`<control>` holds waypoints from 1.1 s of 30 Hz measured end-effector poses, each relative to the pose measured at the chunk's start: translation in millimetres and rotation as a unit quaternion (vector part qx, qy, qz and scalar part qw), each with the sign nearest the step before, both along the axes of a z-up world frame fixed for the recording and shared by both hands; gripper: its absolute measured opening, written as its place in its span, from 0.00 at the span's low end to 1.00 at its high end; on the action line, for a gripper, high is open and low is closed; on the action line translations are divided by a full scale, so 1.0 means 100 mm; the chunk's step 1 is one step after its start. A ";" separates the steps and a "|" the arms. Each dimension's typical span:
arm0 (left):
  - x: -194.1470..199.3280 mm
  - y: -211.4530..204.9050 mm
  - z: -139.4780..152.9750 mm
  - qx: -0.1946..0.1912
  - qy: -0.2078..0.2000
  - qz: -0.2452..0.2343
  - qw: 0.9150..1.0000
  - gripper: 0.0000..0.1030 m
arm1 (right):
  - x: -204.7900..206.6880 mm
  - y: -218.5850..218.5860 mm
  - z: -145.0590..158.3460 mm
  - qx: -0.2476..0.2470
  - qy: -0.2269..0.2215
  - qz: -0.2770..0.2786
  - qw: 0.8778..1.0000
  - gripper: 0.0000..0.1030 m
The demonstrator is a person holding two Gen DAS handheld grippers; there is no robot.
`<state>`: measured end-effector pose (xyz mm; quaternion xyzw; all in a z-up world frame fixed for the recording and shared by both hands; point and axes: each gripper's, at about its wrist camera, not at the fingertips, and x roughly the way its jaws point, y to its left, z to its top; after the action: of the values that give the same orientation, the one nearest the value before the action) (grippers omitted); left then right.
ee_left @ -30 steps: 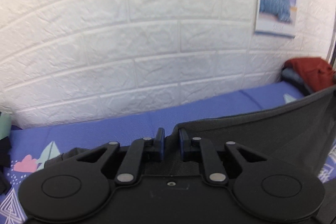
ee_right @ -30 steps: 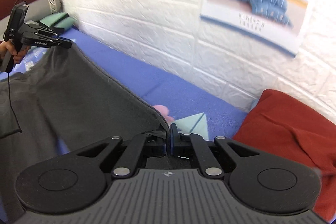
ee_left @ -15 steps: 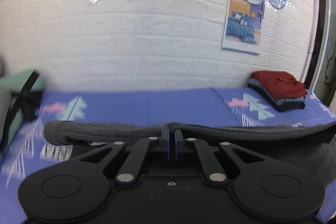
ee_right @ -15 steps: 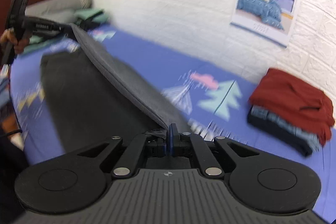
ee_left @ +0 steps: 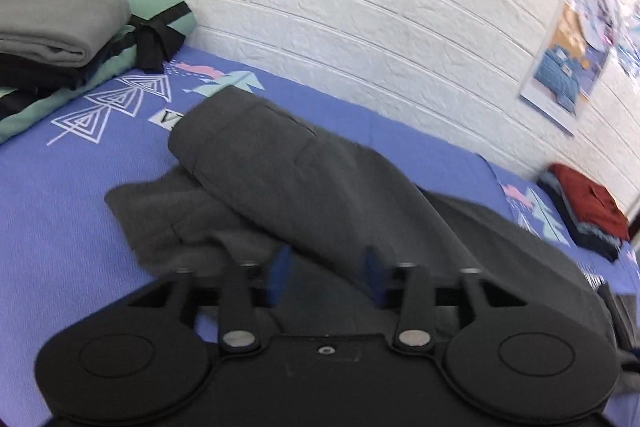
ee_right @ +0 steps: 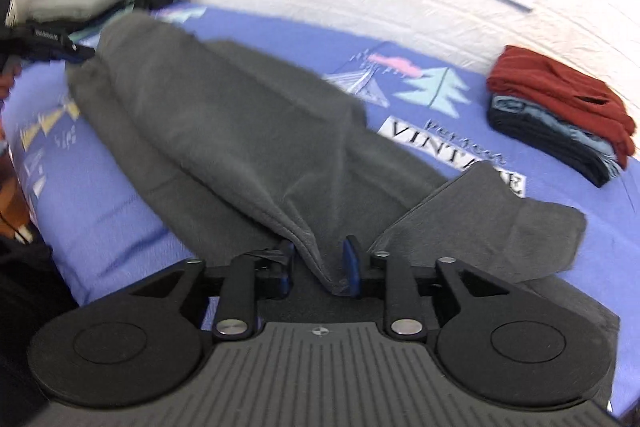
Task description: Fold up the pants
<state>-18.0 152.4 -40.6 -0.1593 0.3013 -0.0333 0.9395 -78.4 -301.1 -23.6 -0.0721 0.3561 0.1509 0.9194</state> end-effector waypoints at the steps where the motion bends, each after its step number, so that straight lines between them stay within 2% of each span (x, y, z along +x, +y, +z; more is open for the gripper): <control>1: 0.04 0.02 -0.02 -0.005 0.007 0.009 1.000 0.97 | -0.01 -0.03 0.02 0.006 -0.004 -0.011 1.000 0.54; 5: 0.26 0.06 -0.10 -0.034 0.030 0.033 0.998 0.97 | -0.05 -0.05 0.06 0.017 -0.016 -0.052 0.998 0.66; 10: 0.41 0.02 -0.16 -0.030 0.044 0.046 0.997 1.00 | -0.04 -0.06 0.11 0.020 -0.023 -0.064 0.998 0.74; 12: 0.43 0.04 -0.19 -0.039 0.048 0.052 0.997 1.00 | -0.03 -0.09 0.15 0.027 -0.019 -0.050 0.998 0.76; 14: 0.43 0.06 -0.20 -0.051 0.048 0.056 0.996 1.00 | -0.05 -0.12 0.18 0.030 0.005 -0.020 0.999 0.85; 16: 0.44 0.06 -0.21 -0.052 0.048 0.056 0.996 1.00 | -0.08 -0.14 0.20 0.020 0.013 -0.009 1.000 0.86; 19: 0.48 0.06 -0.23 -0.055 0.048 0.059 0.996 1.00 | -0.06 -0.26 0.24 0.040 0.002 -0.063 0.997 0.88; 21: 0.50 0.04 -0.23 -0.059 0.047 0.064 0.995 1.00 | 0.05 -0.35 0.23 0.065 -0.003 -0.127 0.990 0.92; 24: 0.53 0.02 -0.23 -0.060 0.045 0.070 0.995 1.00 | 0.29 -0.33 0.12 0.064 -0.002 -0.189 0.980 0.92; 30: 0.46 0.07 -0.22 -0.074 0.045 0.094 0.992 1.00 | 0.63 -0.18 -0.11 0.045 0.010 -0.218 0.975 0.92; 33: 0.44 0.13 -0.23 -0.094 0.040 0.123 0.987 1.00 | 0.67 -0.23 -0.12 0.053 0.009 -0.250 0.967 0.92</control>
<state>26.3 165.5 -63.9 -0.2839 0.3124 0.0610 0.9045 -11.5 -323.8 -36.0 0.0696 0.3624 -0.0646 0.9272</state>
